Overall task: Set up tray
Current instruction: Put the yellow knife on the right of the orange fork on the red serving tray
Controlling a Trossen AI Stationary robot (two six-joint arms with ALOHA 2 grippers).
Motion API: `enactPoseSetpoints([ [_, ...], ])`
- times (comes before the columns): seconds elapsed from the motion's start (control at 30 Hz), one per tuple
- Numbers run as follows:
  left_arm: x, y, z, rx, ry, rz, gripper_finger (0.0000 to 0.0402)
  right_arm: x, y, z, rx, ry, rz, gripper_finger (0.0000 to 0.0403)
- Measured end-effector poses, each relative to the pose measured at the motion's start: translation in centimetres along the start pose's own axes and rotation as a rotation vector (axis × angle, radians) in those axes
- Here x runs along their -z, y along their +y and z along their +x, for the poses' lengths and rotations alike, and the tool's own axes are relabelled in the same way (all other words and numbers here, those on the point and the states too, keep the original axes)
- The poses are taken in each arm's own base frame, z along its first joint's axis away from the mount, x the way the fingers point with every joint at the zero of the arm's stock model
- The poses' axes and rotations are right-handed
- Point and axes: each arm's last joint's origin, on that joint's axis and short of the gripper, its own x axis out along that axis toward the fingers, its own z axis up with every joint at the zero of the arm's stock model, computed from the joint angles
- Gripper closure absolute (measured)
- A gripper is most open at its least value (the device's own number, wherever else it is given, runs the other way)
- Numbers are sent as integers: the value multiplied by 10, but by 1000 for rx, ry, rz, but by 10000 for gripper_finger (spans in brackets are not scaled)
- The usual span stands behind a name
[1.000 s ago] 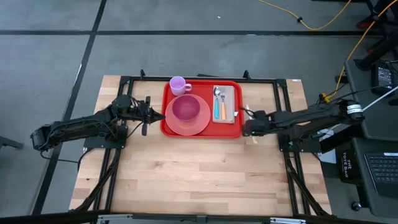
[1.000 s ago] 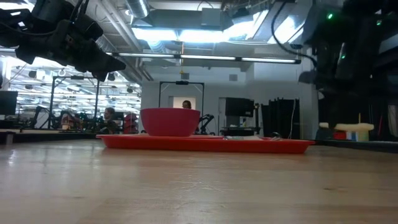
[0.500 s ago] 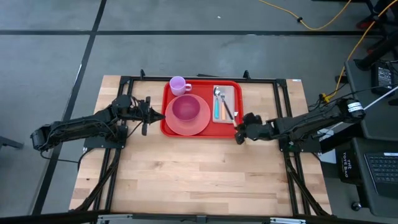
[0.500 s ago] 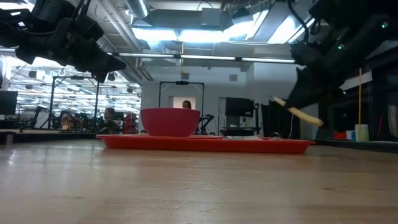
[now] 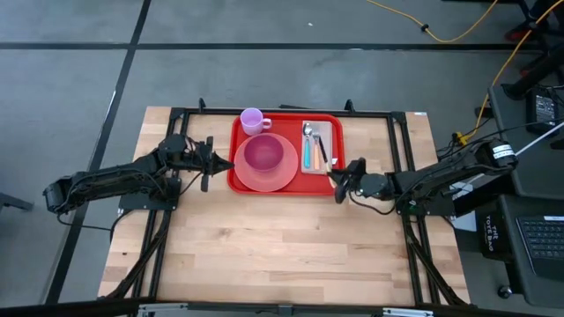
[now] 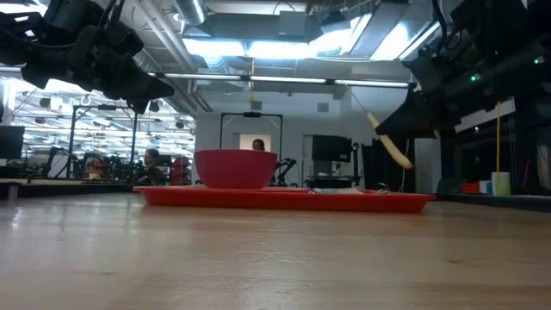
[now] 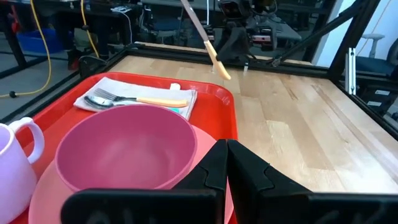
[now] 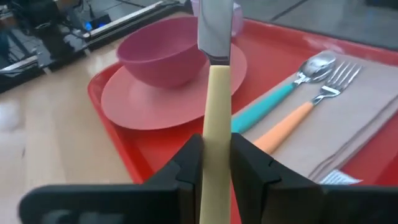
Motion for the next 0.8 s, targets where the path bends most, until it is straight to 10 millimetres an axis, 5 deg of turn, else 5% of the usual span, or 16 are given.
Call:
enactPoseSetpoints([
  [0.8, -1, 0, 0, -1, -7, 100, 397, 0, 3, 14, 12, -24, -12, 341],
])
